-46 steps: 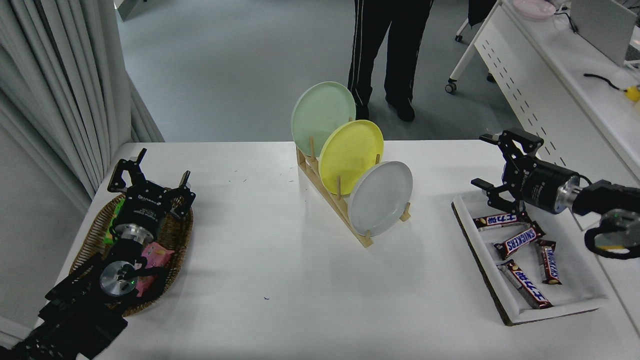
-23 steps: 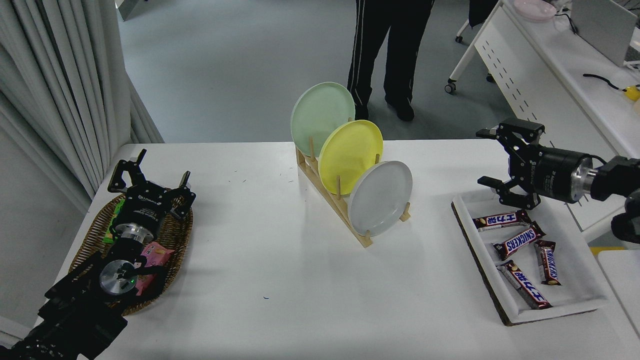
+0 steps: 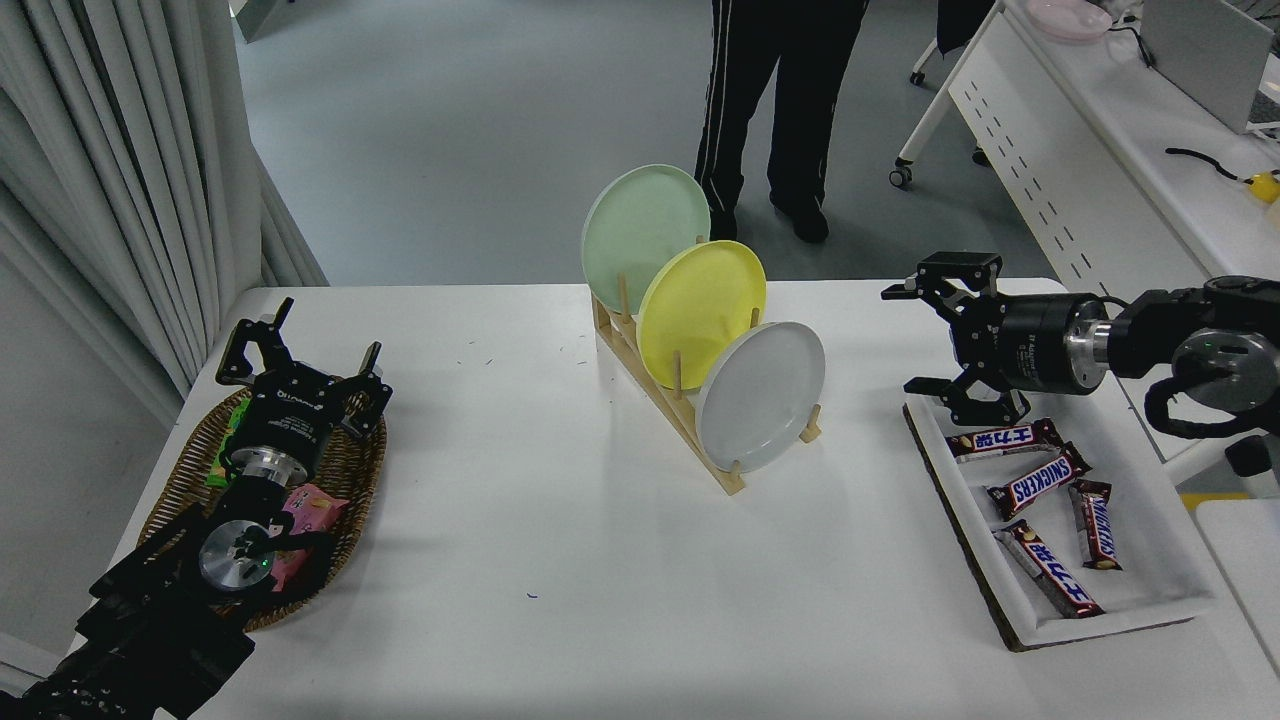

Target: Place the plate on the table

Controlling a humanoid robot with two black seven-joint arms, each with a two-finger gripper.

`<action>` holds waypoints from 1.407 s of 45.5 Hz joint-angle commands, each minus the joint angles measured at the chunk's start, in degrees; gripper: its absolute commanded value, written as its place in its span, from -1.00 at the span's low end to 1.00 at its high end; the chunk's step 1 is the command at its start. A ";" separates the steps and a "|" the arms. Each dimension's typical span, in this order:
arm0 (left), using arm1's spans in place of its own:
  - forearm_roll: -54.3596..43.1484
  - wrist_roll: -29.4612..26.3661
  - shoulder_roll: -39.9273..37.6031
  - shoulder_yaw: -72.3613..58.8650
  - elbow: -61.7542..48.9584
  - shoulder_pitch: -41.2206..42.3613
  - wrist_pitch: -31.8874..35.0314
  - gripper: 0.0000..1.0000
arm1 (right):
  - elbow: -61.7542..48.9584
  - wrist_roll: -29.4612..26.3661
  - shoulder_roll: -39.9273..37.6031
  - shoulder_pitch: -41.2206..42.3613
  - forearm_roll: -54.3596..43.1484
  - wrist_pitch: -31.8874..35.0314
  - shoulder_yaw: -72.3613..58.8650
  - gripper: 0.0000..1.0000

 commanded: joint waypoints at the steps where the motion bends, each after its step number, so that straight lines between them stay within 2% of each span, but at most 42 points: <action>1: 0.00 0.00 -0.02 0.00 0.01 0.00 0.00 1.00 | -5.74 -1.67 7.93 -1.03 0.16 -3.96 1.58 1.00; 25: 0.00 0.00 -0.02 0.00 0.01 0.00 0.00 1.00 | -15.23 -1.59 18.21 -6.91 0.42 -3.96 9.75 1.00; 43: 0.00 0.00 -0.02 0.00 0.01 0.00 0.00 1.00 | -16.55 -1.76 18.66 -8.15 1.04 -5.36 13.19 1.00; 45: 0.00 0.00 -0.02 0.00 0.01 0.00 0.00 1.00 | -16.90 -1.76 18.57 -7.97 1.12 -5.36 13.28 0.97; 49: 0.00 0.00 -0.02 0.00 0.01 0.00 0.00 1.00 | -17.34 -1.85 18.66 -8.15 2.35 -6.33 13.71 0.78; 60: 0.00 0.00 -0.02 0.00 -0.07 0.00 0.00 1.00 | -20.15 -1.94 20.59 -8.33 2.53 -7.82 13.28 0.71; 64: 0.00 0.00 -0.02 0.00 0.01 0.00 0.00 1.00 | -21.30 -2.03 21.55 -8.50 2.35 -7.82 13.27 0.53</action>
